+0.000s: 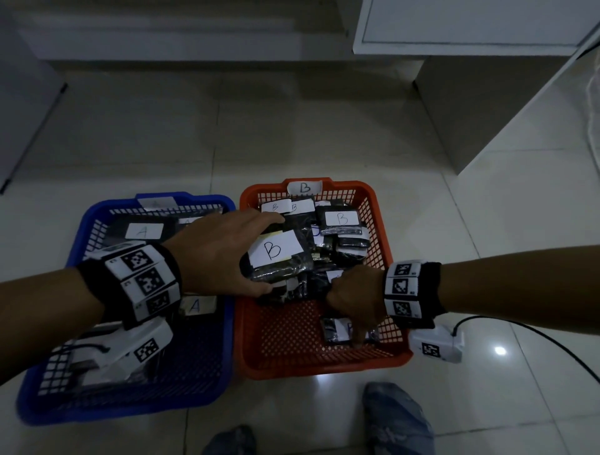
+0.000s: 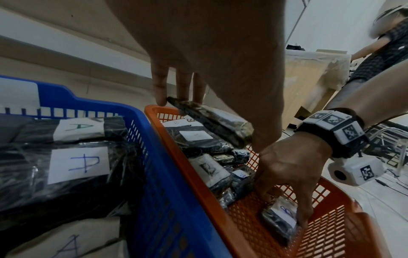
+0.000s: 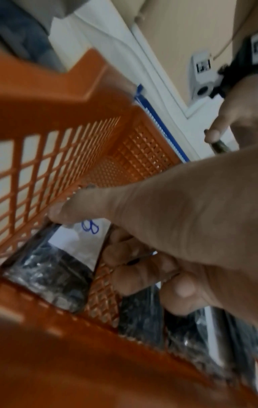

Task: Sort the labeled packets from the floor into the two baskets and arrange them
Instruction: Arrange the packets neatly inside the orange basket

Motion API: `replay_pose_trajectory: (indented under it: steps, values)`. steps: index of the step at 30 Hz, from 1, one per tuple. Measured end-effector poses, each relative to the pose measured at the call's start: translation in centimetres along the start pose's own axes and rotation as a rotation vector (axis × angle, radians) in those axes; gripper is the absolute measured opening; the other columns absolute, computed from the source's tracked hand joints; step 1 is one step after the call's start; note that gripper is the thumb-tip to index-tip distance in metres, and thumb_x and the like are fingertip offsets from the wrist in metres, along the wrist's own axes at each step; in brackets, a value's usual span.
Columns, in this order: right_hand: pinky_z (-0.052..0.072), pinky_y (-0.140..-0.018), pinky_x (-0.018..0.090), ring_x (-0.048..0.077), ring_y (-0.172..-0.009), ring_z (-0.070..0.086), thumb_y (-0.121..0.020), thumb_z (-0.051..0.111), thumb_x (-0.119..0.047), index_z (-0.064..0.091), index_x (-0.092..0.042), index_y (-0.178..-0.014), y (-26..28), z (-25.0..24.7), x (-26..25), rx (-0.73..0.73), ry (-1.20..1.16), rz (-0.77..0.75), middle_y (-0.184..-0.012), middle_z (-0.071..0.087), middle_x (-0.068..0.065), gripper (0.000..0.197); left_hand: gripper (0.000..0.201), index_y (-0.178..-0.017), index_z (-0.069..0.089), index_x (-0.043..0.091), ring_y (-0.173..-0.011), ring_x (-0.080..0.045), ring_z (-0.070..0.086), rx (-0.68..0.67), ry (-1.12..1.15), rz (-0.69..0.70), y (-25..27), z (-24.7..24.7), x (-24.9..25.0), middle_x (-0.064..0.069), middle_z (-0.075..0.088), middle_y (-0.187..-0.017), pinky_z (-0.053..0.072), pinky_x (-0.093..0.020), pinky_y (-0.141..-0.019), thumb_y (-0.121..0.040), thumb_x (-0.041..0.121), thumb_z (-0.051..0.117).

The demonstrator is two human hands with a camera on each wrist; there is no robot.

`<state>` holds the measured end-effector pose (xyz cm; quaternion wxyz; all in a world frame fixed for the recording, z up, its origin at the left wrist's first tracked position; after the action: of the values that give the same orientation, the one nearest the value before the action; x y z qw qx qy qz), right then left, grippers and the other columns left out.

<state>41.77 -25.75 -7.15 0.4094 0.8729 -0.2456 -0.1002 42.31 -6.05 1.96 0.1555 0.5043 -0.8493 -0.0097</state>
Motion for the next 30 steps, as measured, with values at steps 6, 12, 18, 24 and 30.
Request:
replay_pose_trajectory:
  steps: [6, 12, 18, 24, 30]
  values:
    - [0.056, -0.091, 0.04, 0.028, -0.109, 0.062, -0.076, 0.08, -0.054, 0.058, -0.014, -0.129, 0.0, 0.0, 0.9, -0.025, -0.023, -0.026, -0.122, 0.06, 0.01, 0.07, 0.105, -0.15, 0.019, 0.031, -0.121, -0.008, 0.048, -0.011, 0.002, 0.004, -0.1, 0.2, 0.1, 0.008, 0.046, -0.143, 0.048, -0.035, -0.099, -0.069, 0.08, 0.063]
    - [0.055, -0.085, 0.033, 0.021, -0.097, 0.063, -0.075, 0.08, -0.056, 0.058, -0.014, -0.126, 0.1, -0.1, 2.2, 0.004, -0.195, 0.057, -0.112, 0.064, 0.004, 0.069, 0.106, -0.151, 0.019, 0.03, -0.125, -0.008, 0.047, -0.031, 0.033, 0.035, -0.1, 0.3, 0.6, 0.007, 0.045, -0.146, 0.045, -0.035, -0.103, -0.069, 0.078, 0.065]
    - [0.051, -0.061, 0.027, 0.013, -0.07, 0.058, -0.09, 0.066, -0.036, 0.046, -0.024, -0.078, 4.5, -6.6, 5.9, 0.504, -0.337, 0.091, -0.078, 0.054, -0.008, 0.027, 0.104, -0.15, 0.027, 0.025, -0.123, -0.012, 0.05, 0.029, 0.029, 0.123, -1.1, 0.3, 2.1, 0.005, 0.05, -0.142, 0.046, -0.036, -0.103, -0.069, 0.078, 0.063]
    - [0.047, -0.089, 0.027, 0.013, -0.113, 0.043, -0.07, 0.072, -0.062, 0.057, -0.028, -0.101, 6.2, -7.9, 4.3, 0.639, -0.453, -0.141, -0.126, 0.044, -0.005, 0.048, 0.091, -0.134, 0.033, 0.029, -0.097, -0.006, 0.052, 0.019, 0.052, 0.123, -2.6, 0.4, 3.6, 0.011, 0.056, -0.117, 0.049, -0.028, -0.086, -0.066, 0.076, 0.068]
    - [0.054, -0.079, 0.037, 0.014, -0.098, 0.049, -0.067, 0.078, -0.063, 0.053, -0.028, -0.104, 4.6, -6.3, 3.4, 0.587, -0.425, -0.107, -0.119, 0.045, -0.007, 0.057, 0.079, -0.122, 0.029, 0.038, -0.086, 0.002, 0.054, -0.083, 0.207, 0.092, -3.2, 0.7, 4.4, 0.022, 0.05, -0.103, 0.049, -0.016, -0.069, -0.066, 0.073, 0.073]
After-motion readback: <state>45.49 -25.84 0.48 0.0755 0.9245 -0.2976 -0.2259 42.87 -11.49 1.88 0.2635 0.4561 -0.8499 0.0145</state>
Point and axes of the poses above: each hand's wrist, its own y-axis away from the middle knuckle, its own z-axis out of the palm, x = y × z, the point moved 6 cm from there along -y, towards the middle knuckle
